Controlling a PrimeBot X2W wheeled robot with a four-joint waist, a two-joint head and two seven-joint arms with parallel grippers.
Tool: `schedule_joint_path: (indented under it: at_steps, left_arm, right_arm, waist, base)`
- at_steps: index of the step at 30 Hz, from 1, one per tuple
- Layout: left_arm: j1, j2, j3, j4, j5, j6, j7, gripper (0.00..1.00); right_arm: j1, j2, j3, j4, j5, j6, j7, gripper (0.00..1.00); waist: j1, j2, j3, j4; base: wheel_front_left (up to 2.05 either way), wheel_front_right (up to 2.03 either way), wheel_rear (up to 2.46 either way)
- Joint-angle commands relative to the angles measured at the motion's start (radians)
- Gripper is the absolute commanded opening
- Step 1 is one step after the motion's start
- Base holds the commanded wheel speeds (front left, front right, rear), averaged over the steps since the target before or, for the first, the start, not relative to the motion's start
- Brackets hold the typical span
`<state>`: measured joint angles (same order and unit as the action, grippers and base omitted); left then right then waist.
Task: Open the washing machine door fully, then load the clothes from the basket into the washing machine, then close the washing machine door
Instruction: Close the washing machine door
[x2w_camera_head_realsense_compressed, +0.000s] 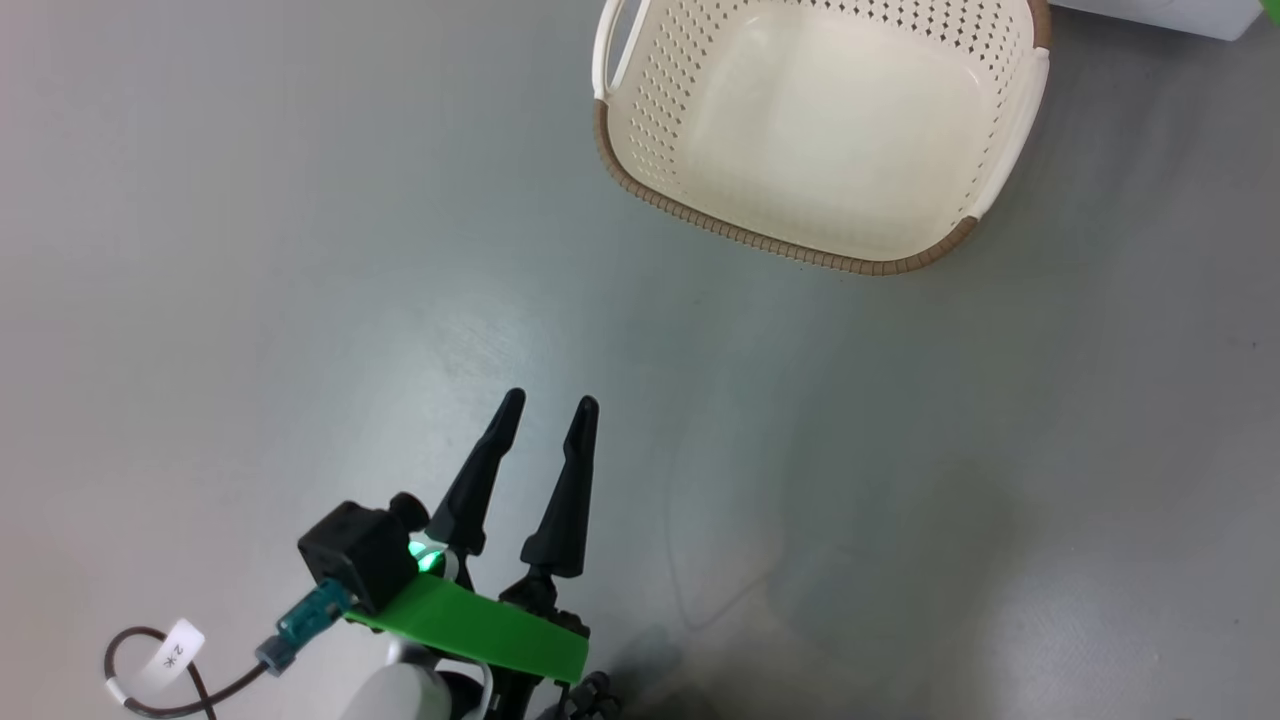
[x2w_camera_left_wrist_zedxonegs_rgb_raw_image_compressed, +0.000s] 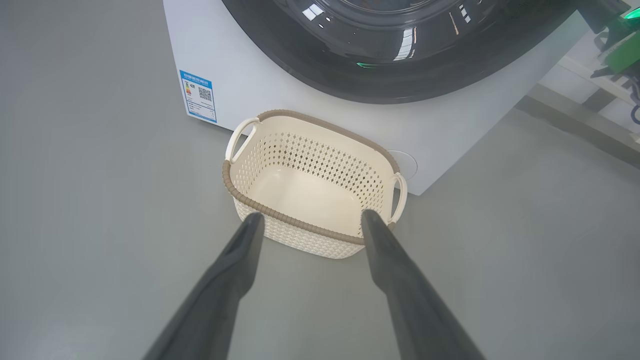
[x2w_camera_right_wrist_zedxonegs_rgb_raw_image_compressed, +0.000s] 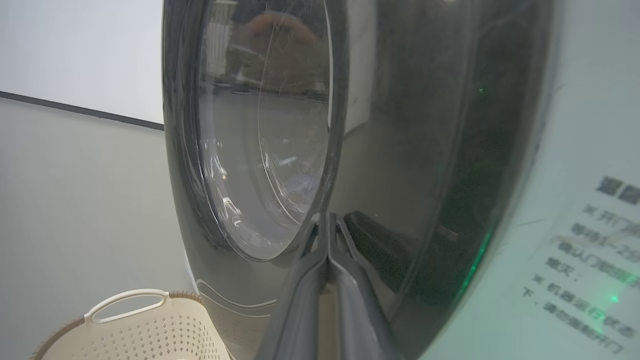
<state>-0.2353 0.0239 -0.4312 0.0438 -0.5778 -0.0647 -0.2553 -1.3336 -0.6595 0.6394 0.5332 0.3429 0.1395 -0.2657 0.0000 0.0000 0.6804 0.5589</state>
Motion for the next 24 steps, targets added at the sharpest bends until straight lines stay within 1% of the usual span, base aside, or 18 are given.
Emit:
schedule_joint_path:
  at_steps: [1, 14, 20, 24]
  left_arm:
    - [-0.008, 0.026, 0.030, -0.018, -0.004, 0.007, -0.006, 1.00]
    - [-0.012, 0.026, 0.049, -0.001, 0.008, 0.005, -0.006, 1.00]
    - [-0.015, 0.026, 0.079, 0.015, 0.036, 0.001, -0.006, 1.00]
    - [-0.021, 0.026, 0.101, 0.031, 0.060, -0.007, -0.006, 1.00]
  right_arm:
    - [-0.014, -0.005, -0.025, -0.003, -0.007, -0.009, 0.004, 0.00]
    - [0.037, 0.025, -0.015, -0.015, -0.008, -0.009, 0.004, 0.00]
    - [0.126, 0.061, -0.029, -0.045, -0.002, -0.009, 0.004, 0.00]
    - [0.212, 0.089, -0.064, -0.075, 0.000, -0.009, 0.004, 0.00]
  waist:
    - [0.0000, 0.0000, -0.001, 0.000]
    - [0.0000, 0.0000, -0.040, -0.026]
    - [0.0000, 0.0000, -0.097, -0.071]
    - [0.0000, 0.0000, -0.149, -0.111]
  base:
    - [0.00, 0.00, 0.00]
    - [0.00, 0.00, 0.00]
    - [0.00, 0.00, 0.00]
    - [0.00, 0.00, 0.00]
